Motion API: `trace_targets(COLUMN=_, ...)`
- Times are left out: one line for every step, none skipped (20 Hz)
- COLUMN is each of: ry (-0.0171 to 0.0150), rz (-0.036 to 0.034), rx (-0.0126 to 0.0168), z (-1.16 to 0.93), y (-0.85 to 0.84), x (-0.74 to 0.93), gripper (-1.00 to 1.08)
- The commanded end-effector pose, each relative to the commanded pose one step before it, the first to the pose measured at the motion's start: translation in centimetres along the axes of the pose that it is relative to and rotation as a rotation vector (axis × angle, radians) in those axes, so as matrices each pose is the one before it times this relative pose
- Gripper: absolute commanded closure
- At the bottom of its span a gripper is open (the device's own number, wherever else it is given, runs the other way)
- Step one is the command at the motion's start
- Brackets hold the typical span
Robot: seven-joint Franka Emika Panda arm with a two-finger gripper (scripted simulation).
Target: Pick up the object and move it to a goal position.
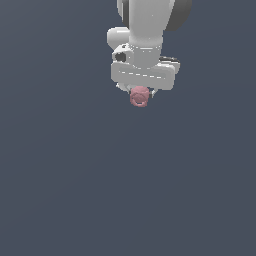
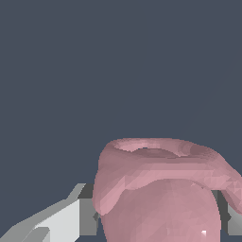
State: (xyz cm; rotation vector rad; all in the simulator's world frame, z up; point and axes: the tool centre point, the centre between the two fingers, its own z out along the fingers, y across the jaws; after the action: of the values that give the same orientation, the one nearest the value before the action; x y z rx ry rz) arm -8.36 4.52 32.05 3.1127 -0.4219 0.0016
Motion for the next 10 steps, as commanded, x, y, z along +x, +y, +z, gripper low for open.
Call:
trace_targets(ry=-0.00074, rz=0.00018, rx=-0.00061, z=-2.198, y=0.101, x=-1.029, gripper=1.08)
trace_targets(ry=0.00000, rz=0.00000, rx=0.00000, z=-0.795, y=0.024, x=-0.341, gripper=1.08)
trace_targets(ry=0.00000, rz=0.00000, rx=0.00000, z=-0.754, y=0.021, x=-0.320, gripper=1.08)
trace_targets(ry=0.00000, rz=0.00000, rx=0.00000, z=-0.710, y=0.018, x=-0.298, gripper=1.08)
trace_targets(ry=0.00000, rz=0.00000, rx=0.00000, z=-0.664, y=0.014, x=-0.275, gripper=1.08)
trace_targets(ry=0.00000, rz=0.00000, rx=0.00000, z=-0.614, y=0.011, x=-0.251, gripper=1.08)
trace_targets(ry=0.00000, rz=0.00000, rx=0.00000, z=-0.560, y=0.008, x=-0.225, gripper=1.08)
trace_targets(ry=0.00000, rz=0.00000, rx=0.00000, z=-0.504, y=0.005, x=-0.199, gripper=1.08)
trace_targets(ry=0.00000, rz=0.00000, rx=0.00000, z=-0.449, y=0.003, x=-0.174, gripper=1.08)
trace_targets(ry=0.00000, rz=0.00000, rx=0.00000, z=-0.395, y=0.001, x=-0.150, gripper=1.08)
